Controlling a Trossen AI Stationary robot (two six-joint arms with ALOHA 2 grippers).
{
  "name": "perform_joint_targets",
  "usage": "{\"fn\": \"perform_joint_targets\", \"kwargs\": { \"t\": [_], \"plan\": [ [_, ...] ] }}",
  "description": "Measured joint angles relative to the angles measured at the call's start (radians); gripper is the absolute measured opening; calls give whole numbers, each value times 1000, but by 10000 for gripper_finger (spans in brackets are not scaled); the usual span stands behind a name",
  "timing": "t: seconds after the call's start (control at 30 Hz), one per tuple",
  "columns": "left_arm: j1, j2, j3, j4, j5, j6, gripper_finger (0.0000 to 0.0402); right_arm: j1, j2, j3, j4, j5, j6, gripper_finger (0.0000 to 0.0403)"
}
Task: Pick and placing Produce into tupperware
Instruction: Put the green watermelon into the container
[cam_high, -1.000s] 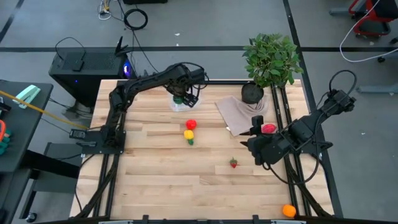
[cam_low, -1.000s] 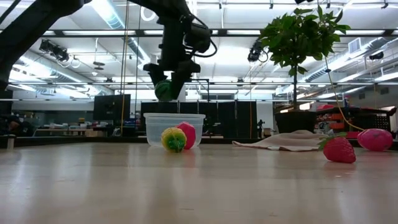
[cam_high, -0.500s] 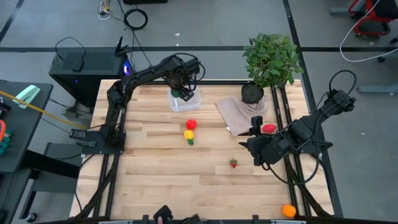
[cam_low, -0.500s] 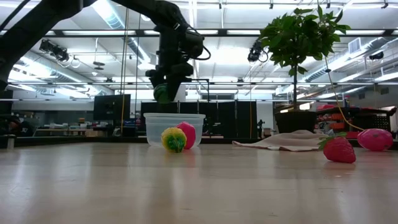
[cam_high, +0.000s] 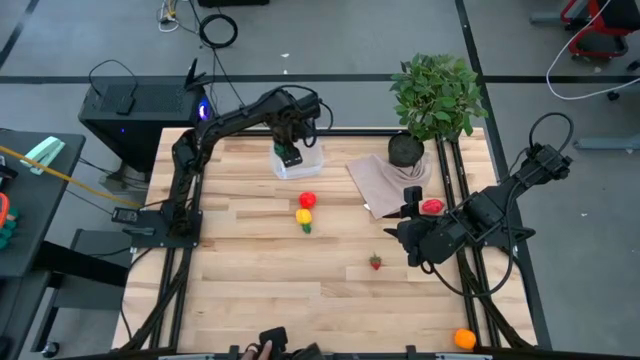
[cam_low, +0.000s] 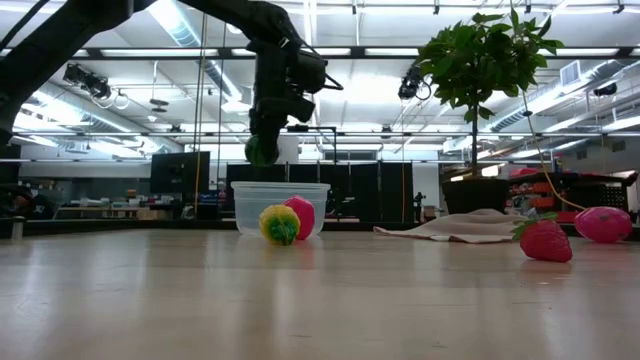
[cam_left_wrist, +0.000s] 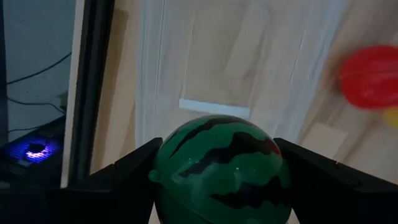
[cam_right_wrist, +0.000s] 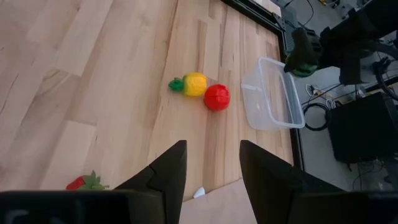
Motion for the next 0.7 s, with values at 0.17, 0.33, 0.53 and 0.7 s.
{"fn": "perform_joint_targets", "kwargs": {
  "t": [0.17, 0.33, 0.53, 0.7],
  "plan": [
    [3, 0, 0, -35, -10, 108, 291, 0, 0, 0, 0, 0, 0, 155],
    [3, 0, 0, -5, -11, 105, 298, 0, 0, 0, 0, 0, 0, 155],
    [4, 0, 0, 42, -11, 93, 302, 0, 0, 0, 4, 0, 0, 155],
    [4, 0, 0, 89, 16, 79, 291, 0, 0, 0, 8, 0, 19, 155]
  ]
}}
